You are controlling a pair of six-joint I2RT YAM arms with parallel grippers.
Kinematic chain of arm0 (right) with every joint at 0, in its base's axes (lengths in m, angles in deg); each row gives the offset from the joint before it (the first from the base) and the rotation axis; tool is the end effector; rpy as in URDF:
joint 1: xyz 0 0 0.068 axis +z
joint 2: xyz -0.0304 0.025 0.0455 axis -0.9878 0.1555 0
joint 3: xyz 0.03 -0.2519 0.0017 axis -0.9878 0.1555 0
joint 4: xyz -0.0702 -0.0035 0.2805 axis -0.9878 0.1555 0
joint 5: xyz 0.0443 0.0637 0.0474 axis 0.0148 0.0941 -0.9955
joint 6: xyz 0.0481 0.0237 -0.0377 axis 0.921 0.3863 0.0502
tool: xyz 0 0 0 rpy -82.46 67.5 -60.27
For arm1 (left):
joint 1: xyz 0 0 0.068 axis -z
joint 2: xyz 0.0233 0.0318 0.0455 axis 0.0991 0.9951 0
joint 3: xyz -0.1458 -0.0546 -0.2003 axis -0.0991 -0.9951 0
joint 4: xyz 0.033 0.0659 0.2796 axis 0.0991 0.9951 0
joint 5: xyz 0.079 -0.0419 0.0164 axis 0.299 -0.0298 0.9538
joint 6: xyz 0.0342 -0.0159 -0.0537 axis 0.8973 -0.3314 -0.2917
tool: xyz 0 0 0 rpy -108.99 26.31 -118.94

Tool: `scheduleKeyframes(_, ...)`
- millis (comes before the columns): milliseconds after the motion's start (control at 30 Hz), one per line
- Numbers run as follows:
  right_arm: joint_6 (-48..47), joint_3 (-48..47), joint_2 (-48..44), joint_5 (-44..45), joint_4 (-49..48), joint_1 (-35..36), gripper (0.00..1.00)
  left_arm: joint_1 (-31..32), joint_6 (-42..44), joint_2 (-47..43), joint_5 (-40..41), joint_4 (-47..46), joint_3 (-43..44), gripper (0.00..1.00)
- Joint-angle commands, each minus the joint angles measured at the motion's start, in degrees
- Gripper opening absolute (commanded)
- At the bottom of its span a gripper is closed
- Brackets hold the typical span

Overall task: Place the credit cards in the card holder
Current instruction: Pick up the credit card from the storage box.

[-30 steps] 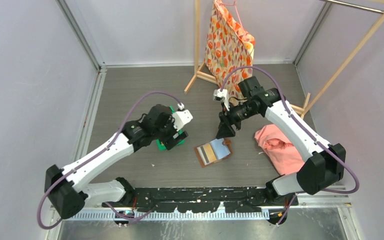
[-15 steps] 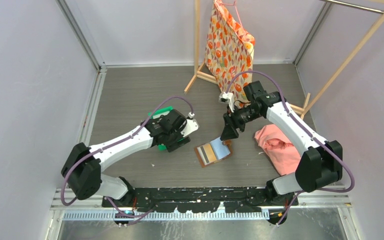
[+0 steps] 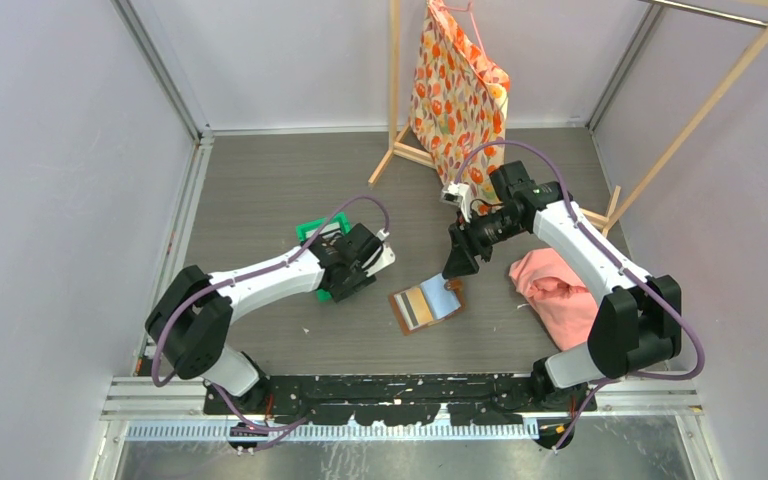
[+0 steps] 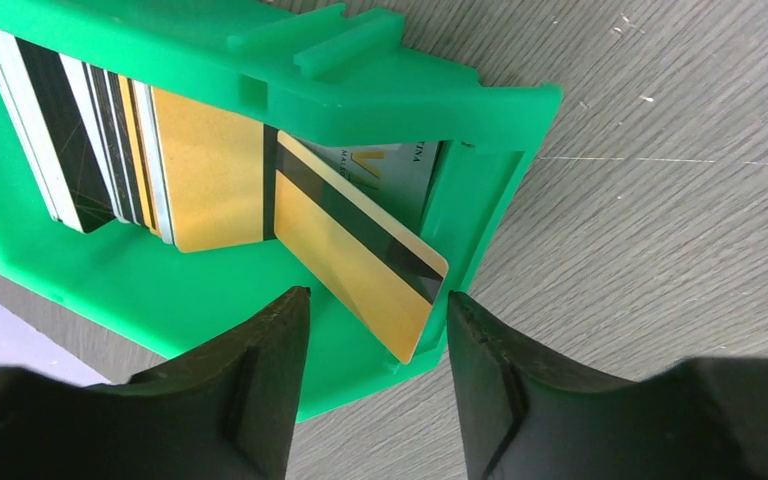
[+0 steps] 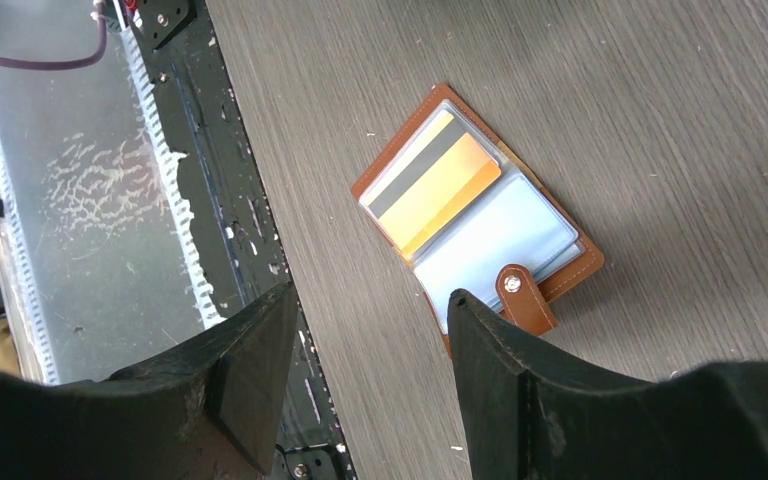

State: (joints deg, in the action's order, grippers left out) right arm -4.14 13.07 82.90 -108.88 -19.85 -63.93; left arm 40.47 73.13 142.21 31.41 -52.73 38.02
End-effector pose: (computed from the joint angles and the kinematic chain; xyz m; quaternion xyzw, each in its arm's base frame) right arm 0.2820 0.1287 0.2405 -0.4297 0.7837 0.4004 0.2021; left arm 0.2306 -0.2175 0.1483 0.4710 0.8504 0.0955 0.2140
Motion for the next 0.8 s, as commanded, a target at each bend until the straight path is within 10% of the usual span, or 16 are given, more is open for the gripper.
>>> scheduleKeyframes(0,0.0,-0.2,-0.2,-1.9,-0.9,-0.3,0.61,0.3,-0.8,-0.3,2.1,0.2,2.3,0.52)
scheduleKeyframes(767,-0.1,-0.1,-0.1,-2.6,-0.5,-0.7,0.61,0.3,-1.5,-3.6,5.2,-0.4,2.0,0.29)
